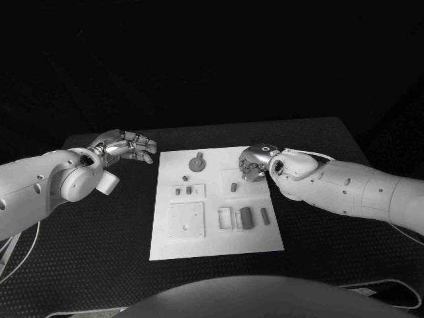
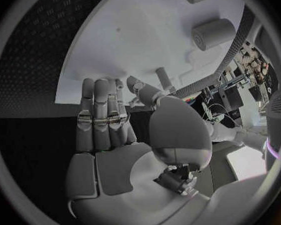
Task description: Assemble the parts on the task board
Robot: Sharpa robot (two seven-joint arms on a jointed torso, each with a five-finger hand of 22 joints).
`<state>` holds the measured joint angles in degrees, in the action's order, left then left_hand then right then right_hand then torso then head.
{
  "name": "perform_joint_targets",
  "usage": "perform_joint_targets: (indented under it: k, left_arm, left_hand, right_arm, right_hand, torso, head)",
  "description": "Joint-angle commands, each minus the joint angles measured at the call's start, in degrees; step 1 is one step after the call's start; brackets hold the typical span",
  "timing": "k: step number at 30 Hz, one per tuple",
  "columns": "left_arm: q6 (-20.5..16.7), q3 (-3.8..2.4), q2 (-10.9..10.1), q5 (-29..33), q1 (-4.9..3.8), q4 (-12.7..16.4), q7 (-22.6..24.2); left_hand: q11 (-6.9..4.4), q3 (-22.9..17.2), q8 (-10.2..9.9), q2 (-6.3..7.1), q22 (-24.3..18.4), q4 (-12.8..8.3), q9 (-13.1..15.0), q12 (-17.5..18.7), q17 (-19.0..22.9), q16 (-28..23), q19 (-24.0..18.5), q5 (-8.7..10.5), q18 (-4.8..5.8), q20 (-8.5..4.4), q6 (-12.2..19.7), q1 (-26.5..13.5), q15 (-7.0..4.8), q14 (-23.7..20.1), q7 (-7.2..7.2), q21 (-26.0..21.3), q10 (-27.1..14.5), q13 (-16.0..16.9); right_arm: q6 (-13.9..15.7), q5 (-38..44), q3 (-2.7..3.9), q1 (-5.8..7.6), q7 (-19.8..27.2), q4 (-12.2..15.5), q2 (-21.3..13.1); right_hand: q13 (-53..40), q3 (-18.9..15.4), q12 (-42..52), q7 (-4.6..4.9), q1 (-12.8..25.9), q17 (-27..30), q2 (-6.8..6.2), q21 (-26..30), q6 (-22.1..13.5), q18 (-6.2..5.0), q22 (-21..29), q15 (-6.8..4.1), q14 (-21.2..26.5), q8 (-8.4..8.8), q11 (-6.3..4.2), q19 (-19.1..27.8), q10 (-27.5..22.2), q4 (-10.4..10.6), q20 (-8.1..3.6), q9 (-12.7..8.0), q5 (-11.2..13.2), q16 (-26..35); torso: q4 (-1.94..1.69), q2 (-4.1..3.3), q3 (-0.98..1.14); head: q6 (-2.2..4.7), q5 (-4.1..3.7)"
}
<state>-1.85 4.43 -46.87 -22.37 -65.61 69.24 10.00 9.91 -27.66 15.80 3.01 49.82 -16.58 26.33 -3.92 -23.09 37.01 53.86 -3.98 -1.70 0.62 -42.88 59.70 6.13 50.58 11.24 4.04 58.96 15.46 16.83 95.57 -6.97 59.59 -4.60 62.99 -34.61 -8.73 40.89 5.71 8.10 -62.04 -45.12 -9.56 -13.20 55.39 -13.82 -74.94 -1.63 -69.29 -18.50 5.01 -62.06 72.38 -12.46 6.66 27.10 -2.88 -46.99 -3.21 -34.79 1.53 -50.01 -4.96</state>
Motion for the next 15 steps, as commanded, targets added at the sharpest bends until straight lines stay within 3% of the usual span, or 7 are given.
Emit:
perform_joint_targets:
  k: [1,6,11,15]
  left_arm:
    - [0.7,-0.05,0.1,-0.1,-0.07,0.1,0.3]
    - [0.8,-0.05,0.1,-0.1,-0.07,0.1,0.3]
    - [0.8,-0.05,0.1,-0.1,-0.07,0.0,0.3]
    - [0.8,-0.05,0.1,-0.1,-0.07,0.1,0.2]
  left_hand:
    - [-0.10,0.3,0.3,-0.38,-0.1,0.0,0.0,-0.1,-0.1,-0.4,0.5,0.33,-0.64,-0.08,0.4,-0.1,0.02,0.4,1.56,-0.1,-0.5,-0.1]
    - [-0.10,0.3,0.3,-0.40,-0.1,0.0,0.0,-0.1,-0.1,-0.4,0.5,0.33,-0.63,-0.08,0.4,-0.1,0.02,0.5,1.57,-0.1,-0.5,-0.1]
    - [-0.10,0.3,0.3,-0.41,-0.1,0.1,0.0,-0.1,-0.2,-0.4,0.5,0.33,-0.63,-0.08,0.4,0.0,0.02,0.5,1.57,-0.1,-0.5,-0.1]
    - [-0.10,0.3,0.3,-0.43,-0.2,0.1,0.0,-0.1,-0.2,-0.4,0.5,0.32,-0.63,-0.08,0.4,0.0,0.02,0.5,1.57,-0.1,-0.5,-0.1]
  right_arm:
    - [-1.5,-0.1,-0.18,-0.28,0.2,-0.1,0.1]
    - [-0.9,0.8,-0.18,-0.28,-0.1,-0.3,0.2]
    - [-0.3,2.7,-0.18,-0.29,-0.7,-0.3,0.4]
    - [-0.8,3.6,-0.18,-0.29,-1.1,-0.6,0.8]
  right_hand:
    - [0.1,0.2,-0.2,0.01,0.0,-0.1,0.02,-0.2,-0.4,-1.18,-1.2,0.33,0.0,0.35,0.00,0.1,-0.5,0.3,0.18,-0.1,0.1,0.2]
    - [0.1,0.8,-0.2,-0.13,-1.1,-0.2,1.90,-0.4,-0.2,-1.18,-1.3,0.22,-0.1,0.18,-0.12,0.0,-0.2,-0.1,0.02,0.0,0.1,0.0]
    - [-0.5,0.9,0.8,-0.84,-2.9,-1.0,4.53,-1.4,1.5,-1.18,-1.5,-0.53,-1.4,-0.96,-0.98,-1.1,2.0,-2.7,-0.40,0.6,0.1,-1.2]
    - [-0.9,0.5,1.0,-1.08,-3.1,-2.2,5.25,-2.9,2.1,-1.18,-1.5,-1.05,-2.2,-1.31,-1.41,-2.4,2.9,-3.8,-1.01,1.0,0.1,-3.3]
  torso:
    - [-0.02,0.00,-0.01]
    - [-0.03,-0.01,0.00]
    - [-0.03,-0.02,0.01]
    - [-0.06,-0.01,0.01]
  head:
    - [0.01,-0.07]
    - [0.01,-0.02]
    - [0.01,-0.02]
    - [0.01,-0.05]
